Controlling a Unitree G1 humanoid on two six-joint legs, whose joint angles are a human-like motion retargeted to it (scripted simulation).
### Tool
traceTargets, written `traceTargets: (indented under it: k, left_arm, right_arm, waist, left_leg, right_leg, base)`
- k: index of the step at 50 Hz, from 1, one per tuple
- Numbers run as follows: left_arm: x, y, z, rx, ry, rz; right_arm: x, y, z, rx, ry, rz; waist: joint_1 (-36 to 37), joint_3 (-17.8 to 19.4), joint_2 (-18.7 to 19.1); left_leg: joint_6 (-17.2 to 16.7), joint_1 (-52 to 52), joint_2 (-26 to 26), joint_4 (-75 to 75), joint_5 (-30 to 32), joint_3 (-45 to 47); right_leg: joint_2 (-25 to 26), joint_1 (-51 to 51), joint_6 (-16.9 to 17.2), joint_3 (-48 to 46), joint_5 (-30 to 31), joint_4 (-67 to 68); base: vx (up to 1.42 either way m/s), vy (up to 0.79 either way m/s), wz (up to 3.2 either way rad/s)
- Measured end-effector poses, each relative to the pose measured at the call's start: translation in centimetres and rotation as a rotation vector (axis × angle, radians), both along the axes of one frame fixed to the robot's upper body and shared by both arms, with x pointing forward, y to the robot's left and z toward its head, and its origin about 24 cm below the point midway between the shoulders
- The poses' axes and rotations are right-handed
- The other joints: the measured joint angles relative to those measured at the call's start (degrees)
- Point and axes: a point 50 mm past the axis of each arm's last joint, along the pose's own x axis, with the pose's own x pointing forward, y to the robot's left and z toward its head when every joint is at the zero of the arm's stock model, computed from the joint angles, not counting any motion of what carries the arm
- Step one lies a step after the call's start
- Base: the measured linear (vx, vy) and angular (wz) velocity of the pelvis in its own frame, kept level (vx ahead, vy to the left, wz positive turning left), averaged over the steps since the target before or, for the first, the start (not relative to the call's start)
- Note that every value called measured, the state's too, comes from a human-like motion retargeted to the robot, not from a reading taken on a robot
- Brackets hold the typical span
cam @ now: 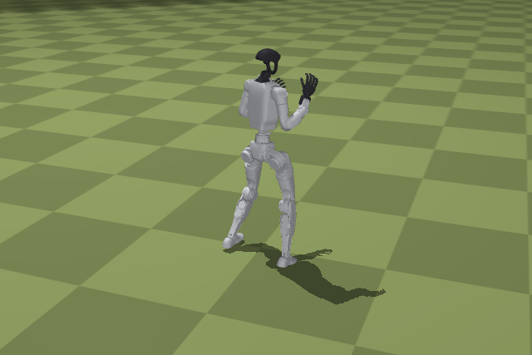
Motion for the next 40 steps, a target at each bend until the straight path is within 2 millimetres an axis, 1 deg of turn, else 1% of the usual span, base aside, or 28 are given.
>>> traceTargets:
  k: [5,8,10,12,13,15,17,18,23,25,27,28,34,40]
  left_arm:
    - [-0.6,0.5,0.7,-0.042,-0.047,-0.031]
    - [-1.0,0.9,0.8,-0.068,-0.058,-0.024]
    - [-1.2,1.2,0.7,-0.074,-0.056,-0.013]
    - [-1.2,1.3,0.8,-0.063,-0.048,-0.011]
    - [-1.3,1.3,0.6,-0.061,-0.041,-0.013]
    - [-1.3,1.1,0.4,-0.044,-0.027,-0.026]
    - [-1.2,1.2,0.4,-0.018,-0.015,-0.061]
    - [-1.3,1.1,0.3,-0.008,-0.007,-0.071]
    - [-1.7,1.5,-0.2,0.047,0.038,-0.128]
    - [-1.9,1.8,-0.4,0.07,0.057,-0.136]
    - [-2.2,2.0,-0.6,0.087,0.08,-0.127]
    - [-2.3,2.2,-0.6,0.098,0.087,-0.117]
    - [-2.9,4.0,-1.1,0.158,0.148,0.0]
    - [-3.2,5.5,-1.9,0.156,0.194,0.143]
  right_arm:
    - [-0.1,-0.2,0.0,0.07,0.01,0.067]
    - [0.0,-0.6,-0.5,0.142,0.037,0.091]
    - [0.1,-0.8,-1.1,0.182,0.064,0.098]
    - [0.5,-1.0,-1.7,0.217,0.096,0.107]
    - [0.5,-0.9,-2.1,0.225,0.119,0.114]
    - [0.7,-0.7,-2.7,0.233,0.165,0.136]
    - [1.1,-0.6,-3.1,0.235,0.206,0.191]
    - [1.2,-0.4,-3.4,0.23,0.225,0.213]
    - [1.5,0.4,-3.7,0.183,0.291,0.353]
    - [1.7,0.7,-3.6,0.157,0.306,0.4]
    - [1.7,0.9,-3.6,0.135,0.314,0.42]
    - [1.8,1.0,-3.5,0.121,0.317,0.43]
    - [2.0,0.9,-3.6,0.06,0.329,0.402]
    - [2.2,-0.1,-4.1,0.064,0.341,0.298]
  waist:
    - [1.26,-2.34,0.65]
    - [1.82,-3.17,0.55]
    - [2.2,-3.34,0.55]
    - [2.71,-3.63,0.86]
    - [2.96,-3.35,0.93]
    - [3.64,-3.05,1.13]
    - [4.69,-3.25,1.46]
    - [5.21,-3.0,1.67]
    - [7.6,-3.15,2.13]
    - [7.78,-3.61,1.64]
    - [7.86,-3.7,2.0]
    - [7.51,-4.03,1.54]
    - [6.18,-4.88,2.32]
    - [3.85,-5.32,1.76]
  left_leg:
    - [-0.58,-4.78,2.65,4.06,-0.27,-0.49]
    - [-1.18,-6.68,4.33,5.69,0.34,-0.75]
    - [-1.97,-7.83,5.87,6.94,1.84,-0.85]
    - [-2.67,-9.07,7.83,7.37,4.86,-0.53]
    - [-2.79,-9.63,8.93,8.72,6.11,-0.2]
    - [-2.64,-10.76,10.95,10.99,8.36,0.54]
    - [-2.1,-12.03,12.2,12.02,10.14,0.93]
    - [-1.84,-12.44,12.67,13.03,10.53,0.8]
    - [-0.66,-13.13,11.47,13.16,11.2,0.03]
    - [0.15,-11.96,9.47,10.59,11.39,0.73]
    - [1.05,-11.2,9.33,9.25,11.06,1.35]
    - [1.72,-10.02,8.05,7.07,11.11,2.47]
    - [3.95,-7.43,7.73,3.48,8.59,6.12]
    - [4.9,-5.01,5.58,0.59,6.5,8.95]
  right_leg:
    - [0.67,-3.67,-0.26,-0.64,-5.73,0.62]
    - [1.2,-4.84,-2.73,-2.47,-9.76,0.67]
    - [1.89,-5.28,-4.09,-3.56,-11.72,0.71]
    - [2.55,-4.5,-5.01,-4.45,-11.28,-2.61]
    - [3.11,-4.67,-5.37,-4.65,-11.73,-1.99]
    - [3.99,-4.82,-5.94,-4.95,-12.07,-1.78]
    - [4.35,-3.66,-6.1,-4.86,-10.17,-5.89]
    - [4.92,-3.86,-6.18,-4.68,-10.17,-5.44]
    - [5.52,-3.32,-5.44,-3.16,-7.94,-8.96]
    - [4.16,-2.58,-4.77,-2.49,-6.98,-11.48]
    - [4.51,-3.09,-4.52,-2.09,-7.08,-10.8]
    - [3.27,-2.76,-4.12,-1.91,-6.97,-11.86]
    - [3.08,-4.51,-3.54,-0.84,-8.33,-9.56]
    - [1.48,-5.87,-2.9,0.38,-10.12,-7.15]
  base:
    - [-0.02,-0.17,-0.29]
    - [0.0,-0.24,-0.24]
    - [0.02,-0.25,-0.22]
    - [0.03,-0.22,-0.21]
    - [0.01,-0.21,-0.24]
    - [0.02,-0.19,-0.28]
    - [0.04,-0.14,-0.38]
    - [0.03,-0.12,-0.49]
    - [0.05,-0.06,-0.51]
    - [0.07,-0.01,-0.41]
    - [0.06,0.01,-0.34]
    - [0.07,0.04,-0.19]
    - [0.05,0.05,-0.25]
    - [0.04,0.07,-0.11]
